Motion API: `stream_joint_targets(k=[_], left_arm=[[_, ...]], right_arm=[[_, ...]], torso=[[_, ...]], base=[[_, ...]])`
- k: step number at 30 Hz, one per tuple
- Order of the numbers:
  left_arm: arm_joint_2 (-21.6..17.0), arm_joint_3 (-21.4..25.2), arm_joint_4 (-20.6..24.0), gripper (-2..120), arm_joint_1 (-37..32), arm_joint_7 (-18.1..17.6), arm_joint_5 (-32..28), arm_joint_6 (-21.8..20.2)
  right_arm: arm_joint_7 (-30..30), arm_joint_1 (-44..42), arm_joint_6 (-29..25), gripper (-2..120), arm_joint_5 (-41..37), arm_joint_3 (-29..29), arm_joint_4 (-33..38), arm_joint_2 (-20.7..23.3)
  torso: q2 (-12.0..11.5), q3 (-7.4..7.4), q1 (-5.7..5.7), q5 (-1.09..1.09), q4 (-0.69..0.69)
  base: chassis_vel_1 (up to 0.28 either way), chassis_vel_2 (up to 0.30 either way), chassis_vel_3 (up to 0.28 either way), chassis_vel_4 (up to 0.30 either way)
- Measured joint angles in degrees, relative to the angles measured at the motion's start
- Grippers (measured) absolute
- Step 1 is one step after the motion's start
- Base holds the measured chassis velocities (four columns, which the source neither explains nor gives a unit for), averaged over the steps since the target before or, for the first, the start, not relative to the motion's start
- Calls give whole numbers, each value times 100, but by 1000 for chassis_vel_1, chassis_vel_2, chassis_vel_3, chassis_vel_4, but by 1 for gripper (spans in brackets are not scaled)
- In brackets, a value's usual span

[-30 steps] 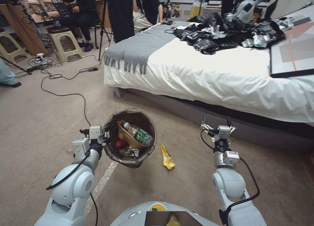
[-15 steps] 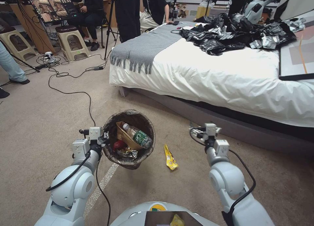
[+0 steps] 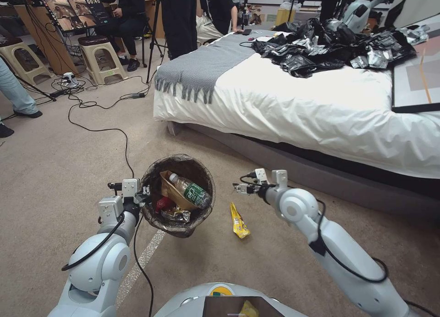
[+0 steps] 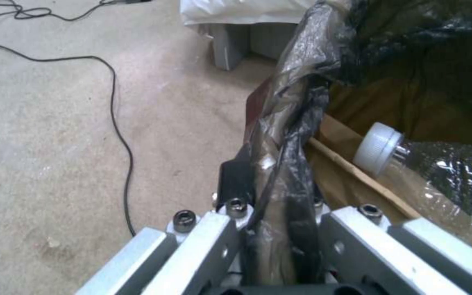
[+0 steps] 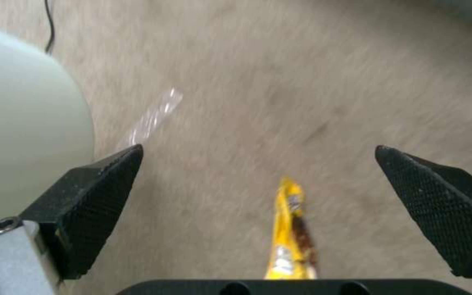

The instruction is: Pick up the trash bin, then pick up the garbage from the floor and place it into the trash bin.

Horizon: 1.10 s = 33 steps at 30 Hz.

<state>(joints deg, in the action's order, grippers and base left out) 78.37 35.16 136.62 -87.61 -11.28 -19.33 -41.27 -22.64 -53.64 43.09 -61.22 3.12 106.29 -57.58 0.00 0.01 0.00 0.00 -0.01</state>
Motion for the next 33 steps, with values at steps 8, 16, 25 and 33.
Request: stream_joint_targets(k=[8, 16, 25, 33], left_arm=[[24, -12, -40, 0, 26, 25, 37, 3], [5, -4, -122, 0, 86, 77, 34, 13], [17, -29, -172, 0, 110, 96, 40, 41], [10, -12, -177, 0, 105, 105, 44, 62]], right_arm=[[65, 395, -45, 100, 174, -609, -1042, -438], [238, 203, -73, 100, 877, -614, -1687, -852], [347, -45, -84, 100, 1310, -476, -1986, -868], [547, -232, -89, 100, 1720, -371, -2257, -1085]], torso=[[0, -1, 0, -2, 2], [0, -1, 0, -1, 0], [0, -1, 0, -1, 0], [0, -1, 0, -1, 1]], base=[[0, 0, 0, 0], [0, 0, 0, 0], [0, 0, 0, 0], [0, 0, 0, 0]])
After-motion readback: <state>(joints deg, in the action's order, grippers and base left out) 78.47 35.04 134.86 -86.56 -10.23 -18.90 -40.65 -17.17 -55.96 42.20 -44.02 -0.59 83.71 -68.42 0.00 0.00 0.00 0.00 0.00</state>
